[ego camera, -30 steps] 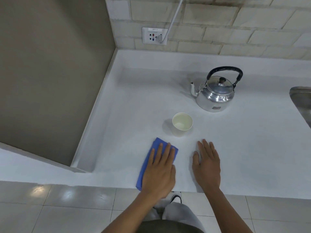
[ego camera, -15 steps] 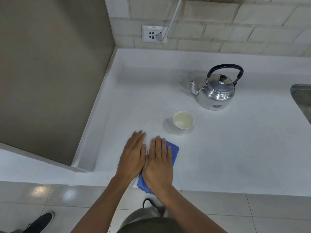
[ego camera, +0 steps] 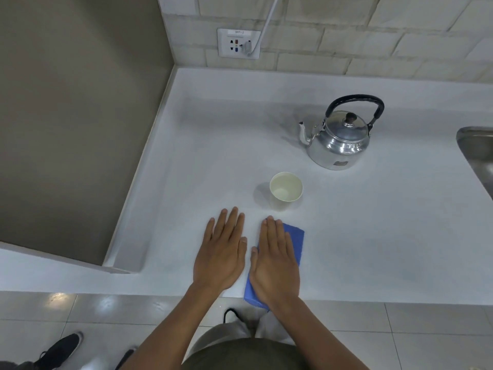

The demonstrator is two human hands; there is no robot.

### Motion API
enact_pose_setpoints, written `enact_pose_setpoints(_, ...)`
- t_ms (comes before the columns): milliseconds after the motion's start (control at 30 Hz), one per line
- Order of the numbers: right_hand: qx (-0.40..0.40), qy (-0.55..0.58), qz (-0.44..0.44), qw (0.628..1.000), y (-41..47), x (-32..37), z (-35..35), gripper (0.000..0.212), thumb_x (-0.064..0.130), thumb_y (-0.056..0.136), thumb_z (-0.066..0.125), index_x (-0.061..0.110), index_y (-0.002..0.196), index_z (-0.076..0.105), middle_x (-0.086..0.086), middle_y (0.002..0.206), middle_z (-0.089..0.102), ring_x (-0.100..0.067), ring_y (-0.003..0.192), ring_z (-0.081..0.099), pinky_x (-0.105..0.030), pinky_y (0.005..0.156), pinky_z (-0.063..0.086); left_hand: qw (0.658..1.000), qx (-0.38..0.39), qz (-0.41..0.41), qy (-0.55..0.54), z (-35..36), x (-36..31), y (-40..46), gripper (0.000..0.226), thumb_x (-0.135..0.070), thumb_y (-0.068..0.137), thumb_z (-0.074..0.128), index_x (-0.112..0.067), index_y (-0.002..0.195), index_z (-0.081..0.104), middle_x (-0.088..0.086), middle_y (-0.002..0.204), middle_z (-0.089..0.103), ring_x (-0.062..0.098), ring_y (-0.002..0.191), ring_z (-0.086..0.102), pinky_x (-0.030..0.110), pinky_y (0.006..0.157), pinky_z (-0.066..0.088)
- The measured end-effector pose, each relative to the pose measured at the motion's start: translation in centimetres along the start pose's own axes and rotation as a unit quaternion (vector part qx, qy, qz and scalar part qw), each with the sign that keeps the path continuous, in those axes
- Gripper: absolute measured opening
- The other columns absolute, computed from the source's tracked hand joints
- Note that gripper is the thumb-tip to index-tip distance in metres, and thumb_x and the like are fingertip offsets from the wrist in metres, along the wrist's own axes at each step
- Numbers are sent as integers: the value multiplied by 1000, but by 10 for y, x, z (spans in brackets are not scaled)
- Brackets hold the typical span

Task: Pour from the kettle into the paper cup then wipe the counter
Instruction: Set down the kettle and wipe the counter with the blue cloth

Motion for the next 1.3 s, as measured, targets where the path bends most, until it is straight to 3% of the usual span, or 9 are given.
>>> enact_pose_setpoints(133, 22, -18, -85, 996, -26, -30, -5, 61, 39, 102, 16, 12, 157, 16, -3, 163, 17, -21, 151, 15, -42, 120, 26, 1000, -2, -3, 2, -3, -1, 1, 62, -41, 106, 10, -15, 161, 16, 4, 170, 10, 24, 157, 5, 47, 127, 11)
enact_pose_setpoints(267, -11, -23, -7, 1000, -14, -89, -17, 61, 37, 102, 22, 12, 156, 17, -3, 164, 15, -22, 151, 13, -44, 122, 20, 1000, 8, -10, 2, -6, -6, 1, 66, -44, 103, 12, -15, 162, 17, 4, 170, 8, 26, 157, 4, 48, 127, 8)
enact_pose_setpoints(433, -19, -25, 77, 997, 15, -70, -14, 63, 37, 103, 21, 8, 157, 9, -8, 165, 7, -25, 152, 4, -43, 124, 8, 999, 12, -23, -22, -5, -23, 6, 63, -43, 107, 21, -15, 162, 10, 6, 170, -3, 29, 157, -6, 47, 127, 1)
enact_pose_setpoints(633, 8, -23, -39, 999, -28, -74, -8, 61, 39, 103, 29, 15, 157, 15, 0, 164, 14, -19, 152, 10, -41, 122, 19, 1000, -5, 9, -19, -13, -34, 8, 68, -45, 102, 11, -12, 160, 26, 9, 169, 11, 32, 156, 6, 53, 126, 11)
enact_pose_setpoints(800, -7, -27, 38, 999, 1, -116, -27, 62, 41, 101, 13, 15, 157, 10, 2, 165, 7, -19, 152, 5, -41, 124, 11, 1000, 3, 8, -18, -14, -28, 10, 68, -47, 102, 12, -13, 160, 24, 9, 169, 9, 32, 157, 4, 53, 125, 13)
enact_pose_setpoints(933, -13, -18, 97, 995, 25, -94, -26, 61, 36, 104, 19, 11, 157, 4, -3, 166, 4, -22, 153, -1, -42, 124, 6, 1000, 20, 2, 5, -9, -28, 10, 72, -52, 101, 2, -16, 162, 15, 6, 170, 1, 30, 157, -2, 52, 126, 9)
enact_pose_setpoints(1133, -4, -9, -7, 1000, -11, -95, -21, 60, 39, 103, 23, 16, 157, 15, 2, 164, 14, -18, 152, 8, -41, 123, 17, 1000, 18, -3, 3, -6, -26, 12, 75, -59, 100, -2, -21, 162, 13, 4, 170, 2, 28, 157, -1, 51, 126, 10)
enact_pose_setpoints(1300, -23, -23, 58, 998, 18, -125, -29, 59, 36, 103, 20, 15, 158, 10, 2, 165, 8, -19, 153, 4, -41, 124, 10, 1000, 20, -10, 4, -4, -26, 11, 71, -58, 102, 5, -22, 163, 14, 3, 170, 1, 26, 157, -2, 51, 126, 10)
Point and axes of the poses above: each hand's wrist, its own y-axis towards the middle knuckle, its own z-axis out of the palm, x = y × z, the point moved 2 cm from there along y, towards the middle knuckle
